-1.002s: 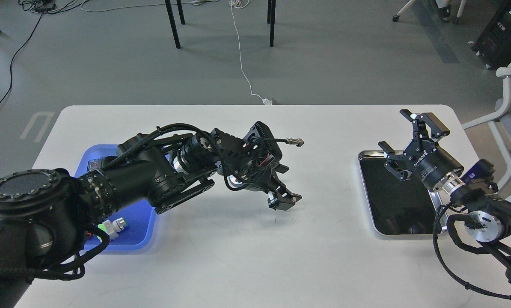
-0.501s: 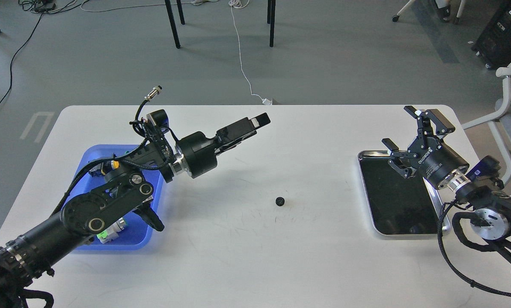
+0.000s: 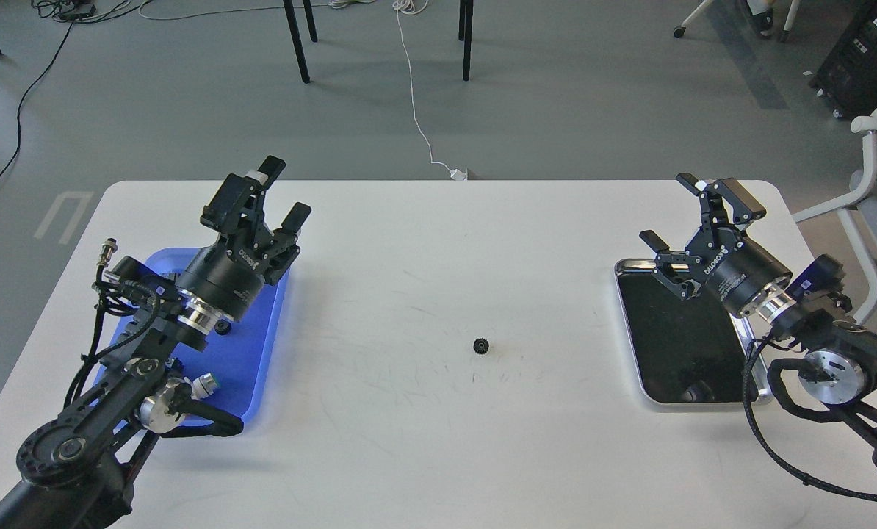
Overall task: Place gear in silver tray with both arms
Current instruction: 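Retract the left arm back over the blue tray, then reach the right gripper to the black gear and grasp it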
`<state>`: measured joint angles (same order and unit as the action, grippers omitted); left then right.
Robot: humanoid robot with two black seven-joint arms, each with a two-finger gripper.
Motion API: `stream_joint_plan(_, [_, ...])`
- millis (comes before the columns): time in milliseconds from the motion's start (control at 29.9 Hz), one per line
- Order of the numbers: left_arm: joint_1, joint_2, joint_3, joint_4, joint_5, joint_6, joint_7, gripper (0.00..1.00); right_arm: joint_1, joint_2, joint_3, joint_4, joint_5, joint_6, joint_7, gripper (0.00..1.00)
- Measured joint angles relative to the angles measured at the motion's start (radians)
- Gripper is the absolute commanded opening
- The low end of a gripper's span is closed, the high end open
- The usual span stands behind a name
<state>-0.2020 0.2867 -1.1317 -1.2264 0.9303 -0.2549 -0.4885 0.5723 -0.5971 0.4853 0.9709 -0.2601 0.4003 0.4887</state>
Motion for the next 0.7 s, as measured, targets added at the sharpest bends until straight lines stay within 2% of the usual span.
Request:
stream_joint_plan(67, [0.022,0.005,-0.035,-0.001,-0.046,-0.040,0.004,0.98,0.019,-0.003,-0.018,0.002,-0.065,0.000,0.000,0.99])
stream_joint_plan(200, [0.047,0.026,-0.084,0.007,-0.187,-0.133,0.067,0.98,0.128,-0.009,-0.146,0.005,-0.190,0.000,0.000,0.99])
stream_joint_plan(334, [0.058,0.033,-0.114,0.012,-0.276,-0.160,0.126,0.98,0.325,-0.014,-0.373,0.024,-0.277,-0.002,0.000,0.99])
stream_joint_plan(702, [0.076,0.034,-0.131,0.007,-0.291,-0.168,0.135,0.98,0.773,0.057,-0.874,0.118,-0.703,-0.024,0.000,0.99])
